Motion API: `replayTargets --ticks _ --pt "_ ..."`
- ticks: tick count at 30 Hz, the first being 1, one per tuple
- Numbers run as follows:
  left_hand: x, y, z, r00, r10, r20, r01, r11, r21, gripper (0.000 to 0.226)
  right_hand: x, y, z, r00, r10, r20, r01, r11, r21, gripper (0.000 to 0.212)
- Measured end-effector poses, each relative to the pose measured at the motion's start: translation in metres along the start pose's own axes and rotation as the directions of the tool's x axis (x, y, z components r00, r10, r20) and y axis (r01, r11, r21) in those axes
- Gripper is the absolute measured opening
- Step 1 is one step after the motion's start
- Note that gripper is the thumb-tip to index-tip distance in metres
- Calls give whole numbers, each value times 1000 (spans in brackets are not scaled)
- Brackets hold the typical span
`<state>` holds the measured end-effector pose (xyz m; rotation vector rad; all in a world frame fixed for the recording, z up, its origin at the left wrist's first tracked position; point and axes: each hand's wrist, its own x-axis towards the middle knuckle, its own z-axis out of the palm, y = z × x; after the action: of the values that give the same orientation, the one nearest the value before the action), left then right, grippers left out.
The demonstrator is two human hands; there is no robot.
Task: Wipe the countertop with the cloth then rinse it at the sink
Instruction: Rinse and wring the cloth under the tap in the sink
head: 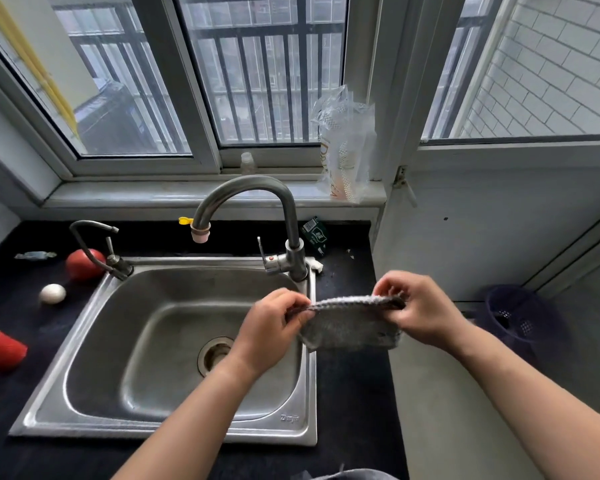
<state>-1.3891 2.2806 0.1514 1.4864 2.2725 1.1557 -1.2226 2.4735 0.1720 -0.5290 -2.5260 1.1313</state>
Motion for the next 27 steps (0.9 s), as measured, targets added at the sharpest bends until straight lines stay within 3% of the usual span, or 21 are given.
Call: replayTargets --ticks 3,7,9,12,15,16,18,21,23,27 --pt "-37 -16 24 979 -105 174 109 994 -12 7 -42 26 31 979 135 155 -127 990 -61 27" --pt "-73 -29 52 893 -193 407 201 979 22 13 -85 59 66 870 377 318 -356 926 -123 27" --pt "-70 -29 60 888 -235 396 245 969 24 12 -85 65 71 865 407 292 -381 913 -143 23" --pt "-51 -31 69 915 -298 271 296 954 49 12 -76 72 71 880 437 186 -421 899 -121 17" --pt "-32 -35 81 917 -351 190 343 936 73 23 -67 79 79 882 468 62 -458 880 -123 10" --pt "-29 -37 86 907 -372 195 358 928 103 30 -65 82 84 883 470 20 -464 877 -124 11" --pt "-30 -40 96 888 -388 247 349 918 189 42 -68 88 93 859 511 -24 -508 847 -158 31" --pt "-40 -42 106 873 -335 355 233 925 300 48 -74 91 102 792 610 33 -597 785 -168 57" --pt "-44 -43 109 863 -307 402 173 926 335 47 -74 92 105 790 612 33 -602 785 -147 53" --pt "-37 -43 110 834 -365 414 208 903 377 45 -70 89 109 802 597 -7 -595 799 -92 43"
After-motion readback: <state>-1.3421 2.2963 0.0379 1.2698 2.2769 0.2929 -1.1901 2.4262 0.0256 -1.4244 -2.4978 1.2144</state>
